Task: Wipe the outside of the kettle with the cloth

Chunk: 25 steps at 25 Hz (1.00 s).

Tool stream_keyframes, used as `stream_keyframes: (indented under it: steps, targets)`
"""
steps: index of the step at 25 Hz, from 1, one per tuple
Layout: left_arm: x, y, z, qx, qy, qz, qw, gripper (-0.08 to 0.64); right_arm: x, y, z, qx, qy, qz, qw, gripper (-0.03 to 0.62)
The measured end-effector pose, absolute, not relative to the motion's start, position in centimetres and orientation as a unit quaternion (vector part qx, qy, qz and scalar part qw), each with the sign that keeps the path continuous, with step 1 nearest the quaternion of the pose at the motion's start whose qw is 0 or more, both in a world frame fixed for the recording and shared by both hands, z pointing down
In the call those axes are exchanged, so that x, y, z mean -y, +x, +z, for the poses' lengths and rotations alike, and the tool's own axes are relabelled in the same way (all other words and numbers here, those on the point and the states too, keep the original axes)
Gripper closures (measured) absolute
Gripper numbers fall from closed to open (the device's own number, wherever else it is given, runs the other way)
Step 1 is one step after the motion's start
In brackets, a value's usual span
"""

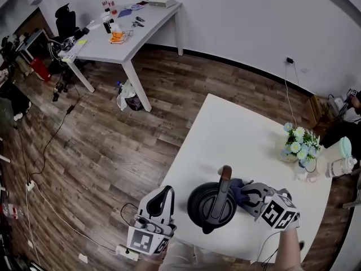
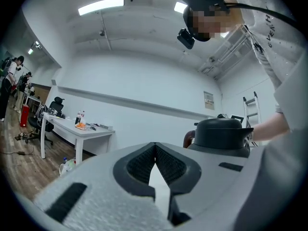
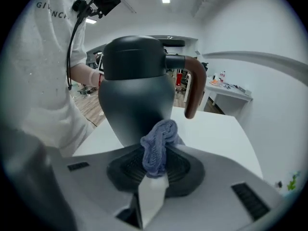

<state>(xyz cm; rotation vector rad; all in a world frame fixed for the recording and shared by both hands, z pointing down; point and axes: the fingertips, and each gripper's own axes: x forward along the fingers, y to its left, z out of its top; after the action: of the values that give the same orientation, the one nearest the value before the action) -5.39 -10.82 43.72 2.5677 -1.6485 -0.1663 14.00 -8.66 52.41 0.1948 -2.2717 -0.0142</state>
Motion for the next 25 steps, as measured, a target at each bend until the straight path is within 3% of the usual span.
stream_keyframes:
  steps: [6, 13, 20, 25]
  targets:
    - [11.9, -4.6, 43.2, 0.517, 0.855, -0.034, 0.027, 0.554, 12.1, 14.8, 44.5, 0.877, 0.097, -0.146, 0.447, 0.529]
    - [13.8, -5.4, 38.3, 0.493, 0.869, -0.041, -0.012, 0.554, 13.4, 9.3, 31.0, 0.863, -0.026, -0.299, 0.407, 0.529]
    - [15.0, -4.3, 33.1, 0.431, 0.895, -0.076, -0.083, 0.554, 11.2, 2.9, 32.5, 0.828, -0.258, -0.242, 0.435, 0.529]
    - [15.8, -3.2, 36.6, 0.394, 0.916, -0.042, -0.058, 0.554, 9.4, -0.6, 38.3, 0.782, -0.395, -0.126, 0.466, 0.529]
